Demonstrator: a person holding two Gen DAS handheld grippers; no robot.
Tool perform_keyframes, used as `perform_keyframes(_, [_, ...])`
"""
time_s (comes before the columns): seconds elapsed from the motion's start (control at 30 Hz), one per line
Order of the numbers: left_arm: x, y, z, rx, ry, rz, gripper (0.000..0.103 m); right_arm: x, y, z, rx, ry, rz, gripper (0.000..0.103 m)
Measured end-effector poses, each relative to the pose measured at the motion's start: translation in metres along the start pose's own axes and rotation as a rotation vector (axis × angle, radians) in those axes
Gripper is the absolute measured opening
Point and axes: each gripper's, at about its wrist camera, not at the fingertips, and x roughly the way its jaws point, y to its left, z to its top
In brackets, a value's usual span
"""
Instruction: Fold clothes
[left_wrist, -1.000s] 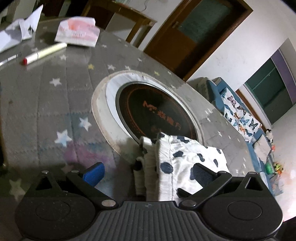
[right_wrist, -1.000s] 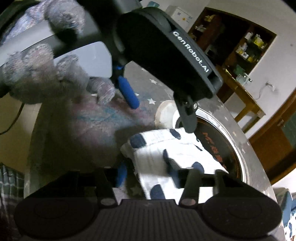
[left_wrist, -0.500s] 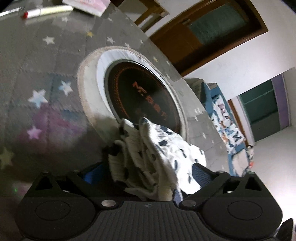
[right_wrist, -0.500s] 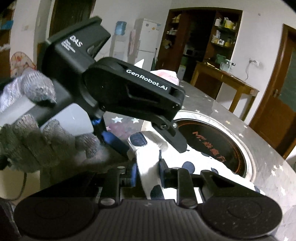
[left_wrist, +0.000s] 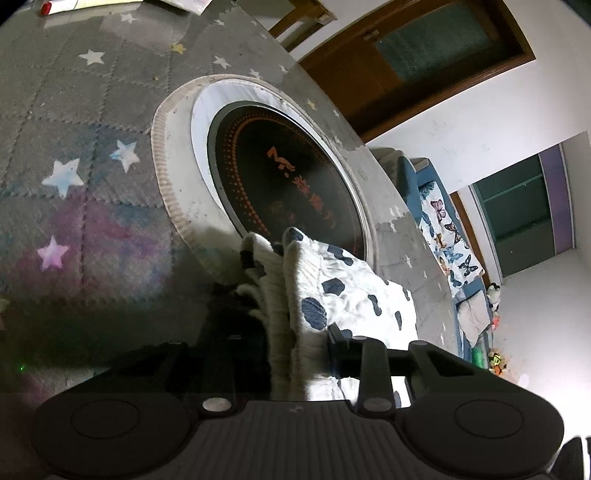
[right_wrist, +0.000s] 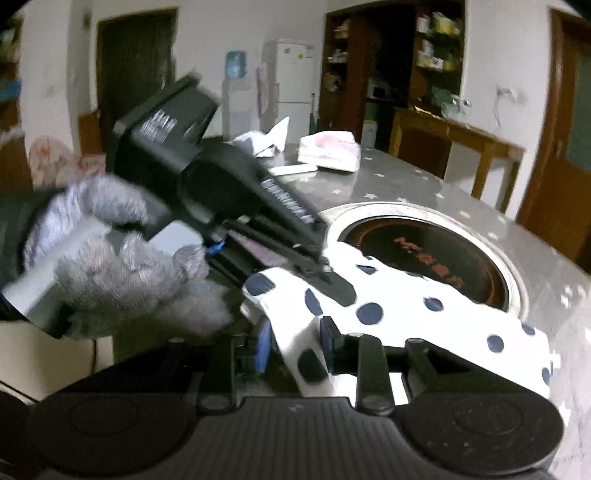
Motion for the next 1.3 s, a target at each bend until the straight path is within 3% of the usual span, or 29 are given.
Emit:
perform_keyframes(0.2, [0.0,0.0,0.0,0.008,-0.002,-0.001,0.034,-0.009,-0.041,0.003,0.17,-0.013,0.0,0.03])
perform_keyframes(0.4, [0.0,-0.003,0.0,0.034,-0.003,0.015,0.034,0.013,-0.093,-0.008,0.293,0.04,-0.154,0.03])
perform_keyframes(0.53, [0.001,-0.008,0.001,0.071,-0.007,0.035,0.034,0.0,-0.117,-0.026,0.357,0.034,-0.27,0.03])
perform_keyframes(0.57, [0.001,-0.01,0.001,0.082,-0.008,0.04,0.034,-0.004,-0.123,-0.03,0.37,0.028,-0.297,0.032])
perform_keyframes(0.63, [0.002,-0.013,0.001,0.105,-0.011,0.052,0.034,-0.013,-0.132,-0.038,0.394,0.019,-0.352,0.048])
perform_keyframes(0.7, [0.003,-0.016,0.001,0.121,-0.012,0.062,0.034,-0.016,-0.138,-0.046,0.444,0.012,-0.338,0.049])
perform_keyframes(0.83, [0.004,-0.021,0.002,0.152,-0.012,0.08,0.034,-0.017,-0.143,-0.058,0.529,-0.003,-0.279,0.04])
perform_keyframes(0.97, [0.005,-0.028,0.002,0.187,-0.01,0.094,0.034,-0.018,-0.14,-0.065,0.571,-0.033,-0.261,0.016])
perform_keyframes(1.03, [0.005,-0.033,0.002,0.205,-0.008,0.096,0.034,-0.02,-0.139,-0.068,0.591,-0.053,-0.257,0.01])
perform_keyframes(1.3, [0.024,-0.077,-0.004,0.31,0.04,0.043,0.033,-0.078,-0.135,-0.078,0.602,-0.157,-0.361,0.005])
